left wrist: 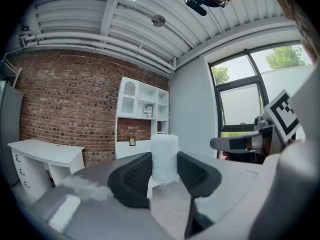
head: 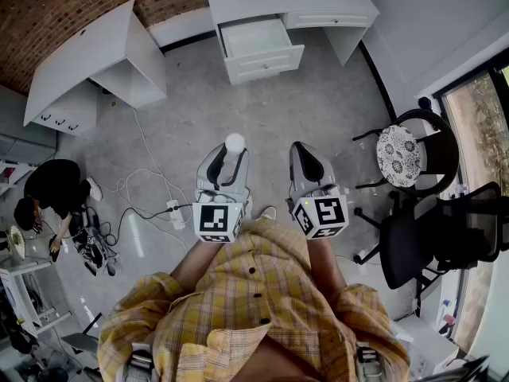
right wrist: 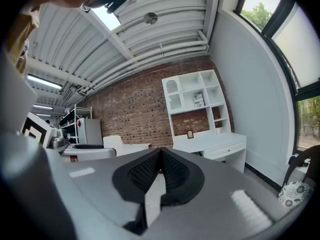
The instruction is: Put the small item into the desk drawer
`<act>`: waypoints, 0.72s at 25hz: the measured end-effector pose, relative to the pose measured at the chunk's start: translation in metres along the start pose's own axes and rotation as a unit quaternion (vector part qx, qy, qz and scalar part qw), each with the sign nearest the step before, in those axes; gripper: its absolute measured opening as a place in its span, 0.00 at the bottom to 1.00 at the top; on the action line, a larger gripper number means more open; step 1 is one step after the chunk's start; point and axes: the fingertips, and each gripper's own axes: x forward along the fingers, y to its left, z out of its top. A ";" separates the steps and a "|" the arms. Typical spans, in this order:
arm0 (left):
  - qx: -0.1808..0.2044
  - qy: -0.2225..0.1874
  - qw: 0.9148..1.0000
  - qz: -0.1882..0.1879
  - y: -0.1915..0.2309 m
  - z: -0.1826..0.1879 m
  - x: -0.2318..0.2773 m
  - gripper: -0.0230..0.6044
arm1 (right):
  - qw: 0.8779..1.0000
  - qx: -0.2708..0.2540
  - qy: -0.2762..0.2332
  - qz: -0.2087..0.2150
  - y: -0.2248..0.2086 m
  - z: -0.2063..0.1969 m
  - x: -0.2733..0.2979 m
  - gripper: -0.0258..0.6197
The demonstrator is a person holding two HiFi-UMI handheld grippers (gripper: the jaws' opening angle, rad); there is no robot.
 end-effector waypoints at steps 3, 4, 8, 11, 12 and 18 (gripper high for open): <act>-0.002 -0.001 1.000 0.003 0.000 0.000 0.000 0.31 | 1.000 0.001 -0.003 0.005 0.001 0.000 -0.001 0.04; -0.002 -0.001 1.000 0.004 0.000 0.000 0.000 0.31 | 1.000 0.001 -0.004 0.008 0.001 0.001 -0.001 0.04; 0.000 -0.001 1.000 0.005 -0.004 0.000 -0.001 0.31 | 1.000 -0.002 -0.008 0.015 0.002 0.003 -0.006 0.04; -0.001 0.001 1.000 0.004 -0.013 -0.005 0.002 0.31 | 1.000 0.000 -0.009 0.016 -0.005 0.001 -0.012 0.04; -0.002 0.003 1.000 0.004 -0.015 -0.007 0.003 0.31 | 1.000 0.001 -0.007 0.016 -0.008 -0.001 -0.013 0.04; -0.005 0.007 1.000 0.001 -0.016 -0.012 0.025 0.31 | 1.000 0.002 0.001 0.014 -0.025 -0.005 -0.002 0.04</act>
